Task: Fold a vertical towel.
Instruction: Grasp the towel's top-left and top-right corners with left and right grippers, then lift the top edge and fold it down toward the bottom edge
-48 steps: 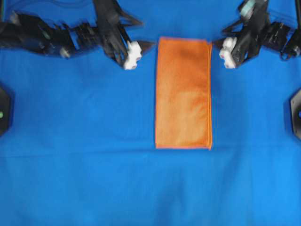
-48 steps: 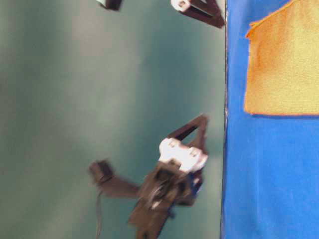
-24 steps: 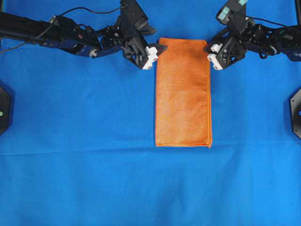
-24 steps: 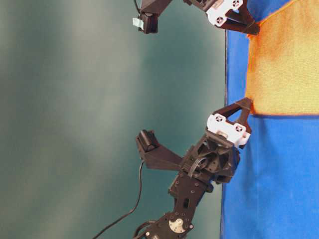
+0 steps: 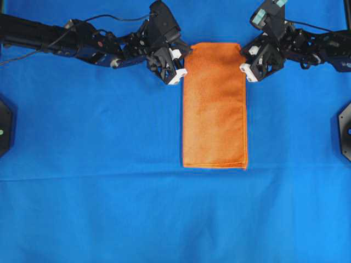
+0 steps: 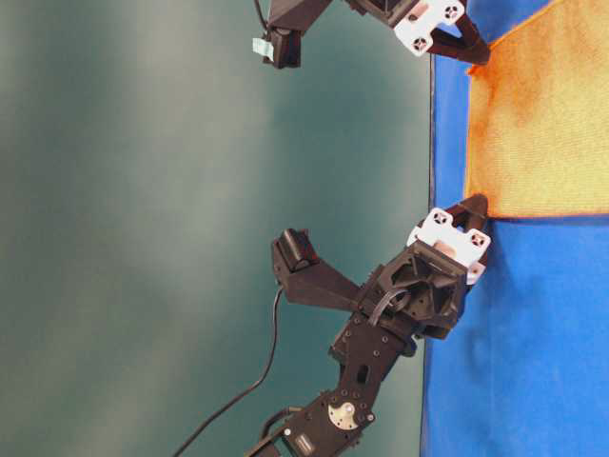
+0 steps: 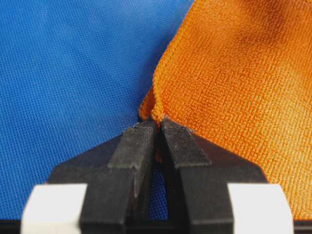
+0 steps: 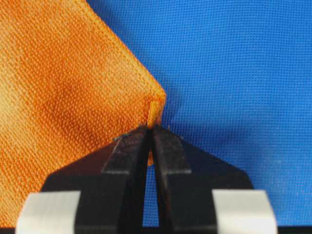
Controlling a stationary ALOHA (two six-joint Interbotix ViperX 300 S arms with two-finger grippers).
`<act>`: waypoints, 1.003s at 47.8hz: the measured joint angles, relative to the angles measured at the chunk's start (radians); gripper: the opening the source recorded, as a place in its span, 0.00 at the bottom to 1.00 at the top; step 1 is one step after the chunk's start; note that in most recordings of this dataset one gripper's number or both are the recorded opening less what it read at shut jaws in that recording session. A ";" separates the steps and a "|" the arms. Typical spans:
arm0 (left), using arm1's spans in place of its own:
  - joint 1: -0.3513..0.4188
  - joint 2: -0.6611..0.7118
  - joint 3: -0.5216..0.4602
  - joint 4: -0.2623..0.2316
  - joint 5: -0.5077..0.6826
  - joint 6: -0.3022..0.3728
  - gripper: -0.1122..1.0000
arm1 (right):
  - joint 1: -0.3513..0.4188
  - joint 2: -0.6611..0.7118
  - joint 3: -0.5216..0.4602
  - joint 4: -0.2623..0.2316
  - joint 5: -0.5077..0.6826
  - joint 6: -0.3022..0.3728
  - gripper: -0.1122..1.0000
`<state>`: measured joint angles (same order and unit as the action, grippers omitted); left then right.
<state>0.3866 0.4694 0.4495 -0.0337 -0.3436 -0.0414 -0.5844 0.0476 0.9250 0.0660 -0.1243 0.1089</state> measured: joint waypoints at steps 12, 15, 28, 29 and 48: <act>0.020 -0.025 0.002 0.000 0.017 0.006 0.12 | -0.003 -0.015 -0.008 0.009 -0.002 0.000 0.13; 0.035 -0.040 0.002 0.002 0.017 0.006 0.12 | -0.014 -0.026 -0.012 0.009 -0.002 0.000 0.13; 0.075 -0.066 -0.009 0.002 0.017 0.044 0.12 | -0.075 -0.054 -0.038 0.008 -0.002 -0.009 0.13; 0.075 -0.067 -0.011 0.002 0.017 0.043 0.12 | -0.078 -0.054 -0.040 0.009 -0.002 -0.011 0.13; 0.054 -0.150 0.028 0.002 0.018 0.049 0.12 | -0.081 -0.115 -0.048 -0.008 0.014 -0.012 0.13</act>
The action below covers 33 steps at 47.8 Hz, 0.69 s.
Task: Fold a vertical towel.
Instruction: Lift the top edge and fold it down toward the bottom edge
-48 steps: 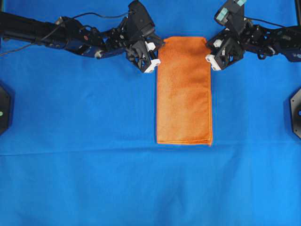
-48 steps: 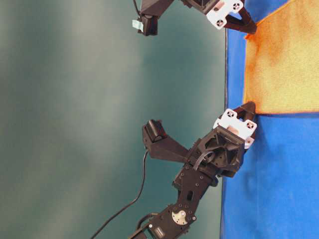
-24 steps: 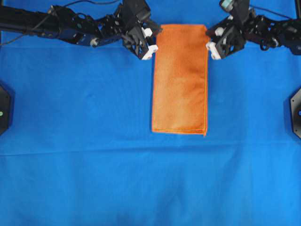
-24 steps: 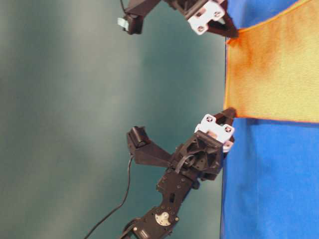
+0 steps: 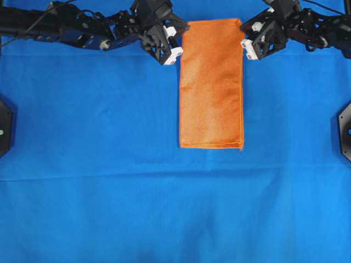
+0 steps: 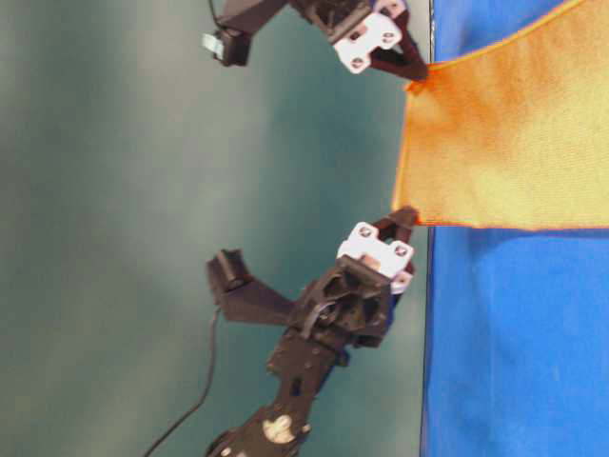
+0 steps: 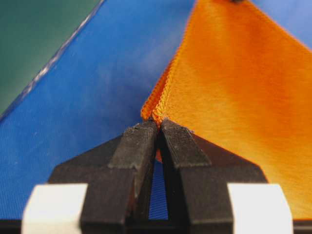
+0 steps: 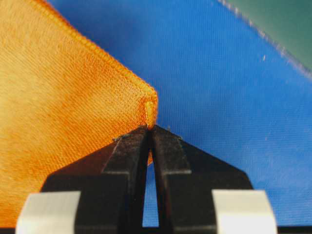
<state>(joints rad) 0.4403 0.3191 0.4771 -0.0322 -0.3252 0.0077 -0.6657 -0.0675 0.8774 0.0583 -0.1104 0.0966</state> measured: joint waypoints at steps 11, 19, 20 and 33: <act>-0.041 -0.092 0.046 0.000 0.011 0.011 0.12 | 0.043 -0.158 0.020 0.000 0.075 0.000 0.13; -0.097 -0.172 0.086 -0.002 0.040 0.026 0.12 | 0.103 -0.245 0.072 0.000 0.089 0.000 0.13; -0.106 -0.181 0.091 -0.002 0.043 0.028 0.12 | 0.114 -0.253 0.078 0.000 0.089 0.000 0.13; -0.227 -0.224 0.140 0.000 0.064 0.028 0.12 | 0.264 -0.322 0.138 0.002 0.097 0.011 0.13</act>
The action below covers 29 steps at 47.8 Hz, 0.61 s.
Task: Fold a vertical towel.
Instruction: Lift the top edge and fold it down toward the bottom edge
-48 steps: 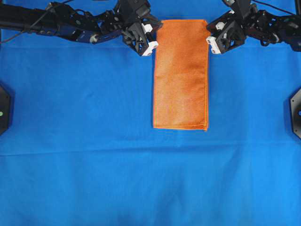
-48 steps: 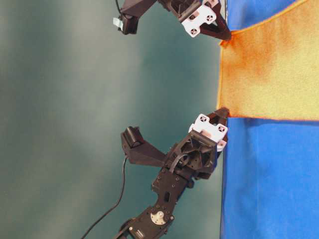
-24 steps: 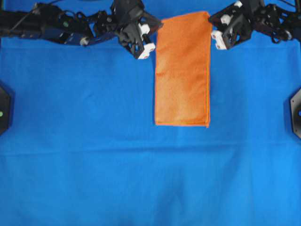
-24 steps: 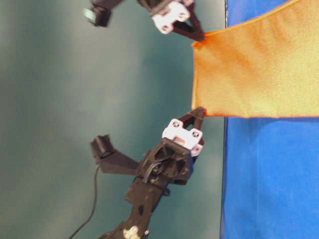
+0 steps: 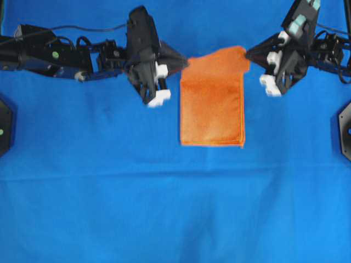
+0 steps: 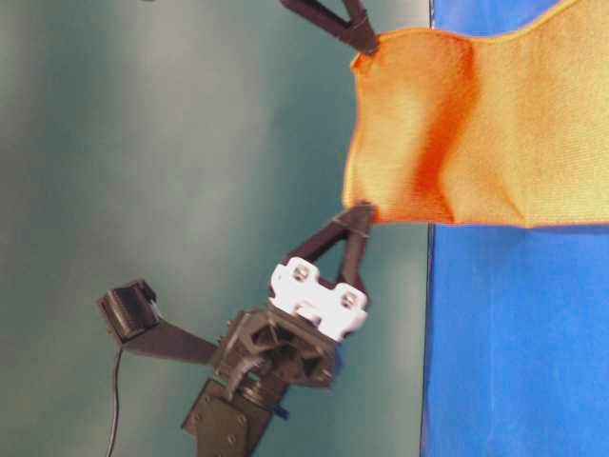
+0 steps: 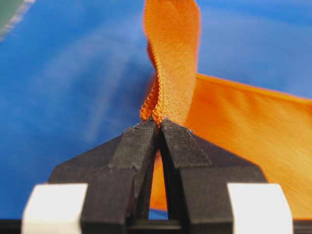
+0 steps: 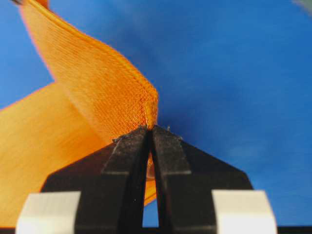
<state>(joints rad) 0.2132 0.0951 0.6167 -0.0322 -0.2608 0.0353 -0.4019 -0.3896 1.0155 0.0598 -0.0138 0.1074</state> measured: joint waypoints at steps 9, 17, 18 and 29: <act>-0.074 0.000 0.026 0.000 0.012 0.000 0.12 | 0.117 -0.008 0.020 0.012 0.028 0.000 0.13; -0.117 0.023 0.035 -0.002 0.014 0.000 0.12 | 0.202 0.020 0.034 0.043 0.031 0.018 0.13; -0.123 0.029 0.035 0.000 0.012 0.000 0.12 | 0.212 0.026 0.035 0.046 0.032 0.023 0.13; -0.152 0.135 0.021 0.000 -0.017 -0.002 0.12 | 0.276 0.100 0.048 0.055 0.031 0.060 0.13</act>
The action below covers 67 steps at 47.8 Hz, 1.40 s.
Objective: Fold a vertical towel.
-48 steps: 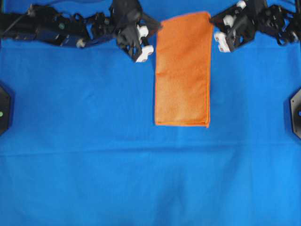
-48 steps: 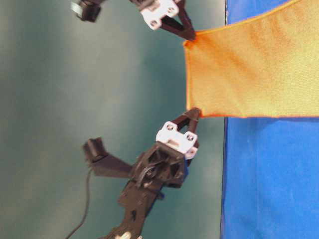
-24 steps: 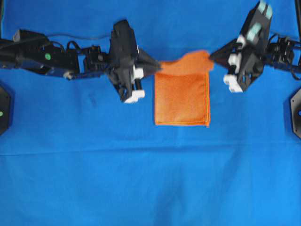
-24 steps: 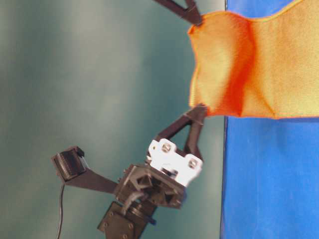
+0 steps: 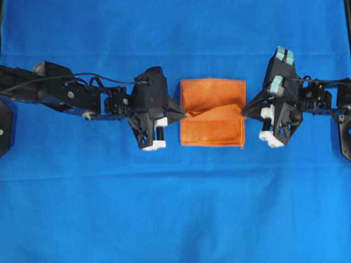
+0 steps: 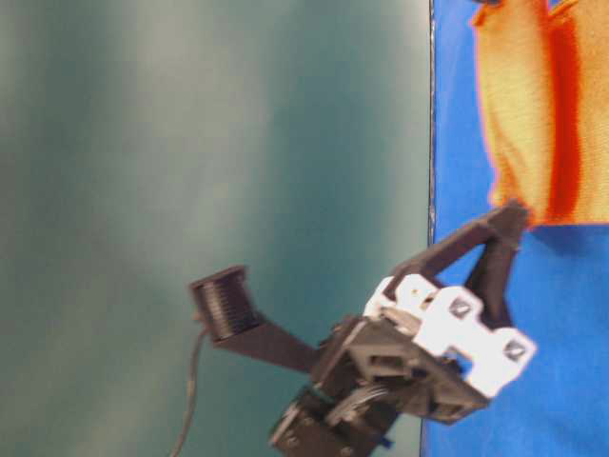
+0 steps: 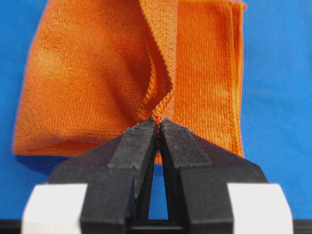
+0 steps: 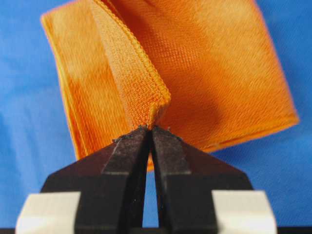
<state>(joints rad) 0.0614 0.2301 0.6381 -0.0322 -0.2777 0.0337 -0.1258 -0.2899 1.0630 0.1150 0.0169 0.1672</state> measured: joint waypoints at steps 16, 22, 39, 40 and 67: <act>-0.029 0.051 -0.023 0.000 -0.006 -0.012 0.12 | 0.037 0.077 0.000 0.006 -0.051 0.011 0.13; -0.031 0.052 -0.025 -0.002 -0.005 -0.014 0.12 | 0.041 0.081 0.000 0.018 -0.052 0.011 0.13; -0.035 0.051 -0.029 0.000 0.002 -0.014 0.47 | 0.046 0.081 -0.002 0.026 -0.052 0.011 0.38; -0.037 0.052 -0.029 -0.002 0.002 -0.014 0.52 | 0.049 0.081 -0.003 0.026 -0.052 0.011 0.44; -0.109 -0.201 0.000 0.000 0.216 -0.012 0.68 | 0.112 -0.156 -0.058 0.020 0.115 0.011 0.64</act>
<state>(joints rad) -0.0476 0.0291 0.6381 -0.0322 -0.0614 0.0215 -0.0138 -0.4464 1.0048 0.1350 0.1319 0.1779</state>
